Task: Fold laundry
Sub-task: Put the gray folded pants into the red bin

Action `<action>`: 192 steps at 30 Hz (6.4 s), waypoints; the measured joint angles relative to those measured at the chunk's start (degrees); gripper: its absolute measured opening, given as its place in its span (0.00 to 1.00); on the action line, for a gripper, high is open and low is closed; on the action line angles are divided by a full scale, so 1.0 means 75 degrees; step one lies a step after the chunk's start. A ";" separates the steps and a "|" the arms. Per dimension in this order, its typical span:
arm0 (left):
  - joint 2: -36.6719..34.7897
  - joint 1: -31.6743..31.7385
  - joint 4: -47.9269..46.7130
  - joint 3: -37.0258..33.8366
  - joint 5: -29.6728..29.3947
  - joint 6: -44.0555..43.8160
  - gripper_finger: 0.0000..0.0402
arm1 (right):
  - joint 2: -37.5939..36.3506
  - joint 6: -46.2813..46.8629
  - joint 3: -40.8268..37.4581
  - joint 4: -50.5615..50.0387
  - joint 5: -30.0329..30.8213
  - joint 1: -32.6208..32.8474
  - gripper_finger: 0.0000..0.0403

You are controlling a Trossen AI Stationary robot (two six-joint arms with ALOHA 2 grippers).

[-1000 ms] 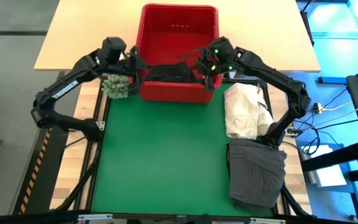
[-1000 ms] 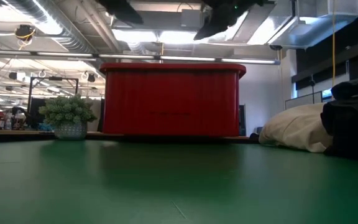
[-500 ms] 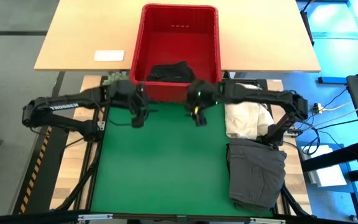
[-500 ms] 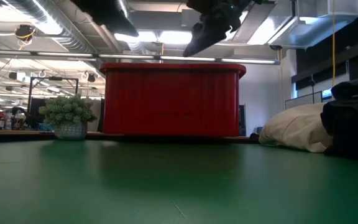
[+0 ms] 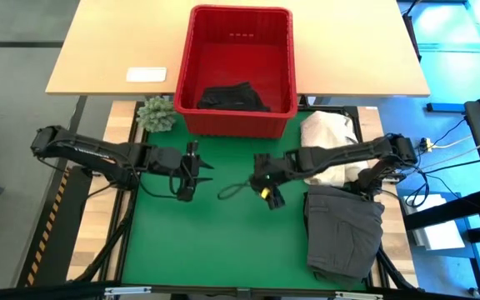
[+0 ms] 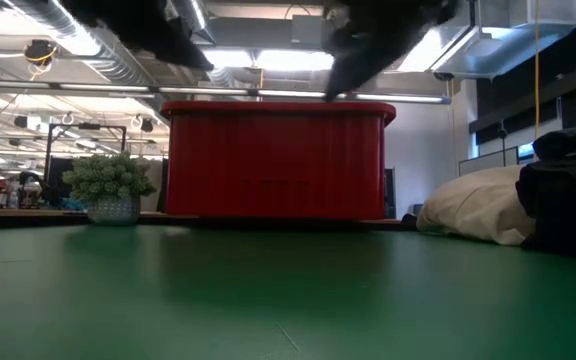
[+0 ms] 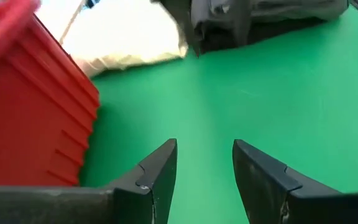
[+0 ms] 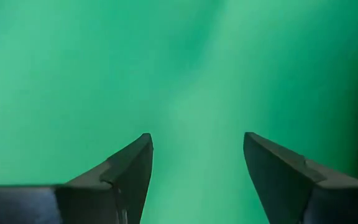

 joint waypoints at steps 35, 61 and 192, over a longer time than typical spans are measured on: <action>0.0009 -0.0392 0.1778 -0.1279 -0.0056 -0.0941 0.37 | -0.0115 0.4335 0.1264 -0.6511 -0.2736 0.2302 0.00; 0.0012 -0.0392 0.1799 -0.1279 -0.0058 -0.1101 0.37 | -0.0964 0.6241 -0.1966 -0.5977 -0.3430 0.3409 0.00; 0.0012 -0.0392 0.2378 -0.1279 -0.0192 -0.0559 0.37 | -0.0641 0.7238 -0.4014 -0.0537 -0.3798 0.3563 0.00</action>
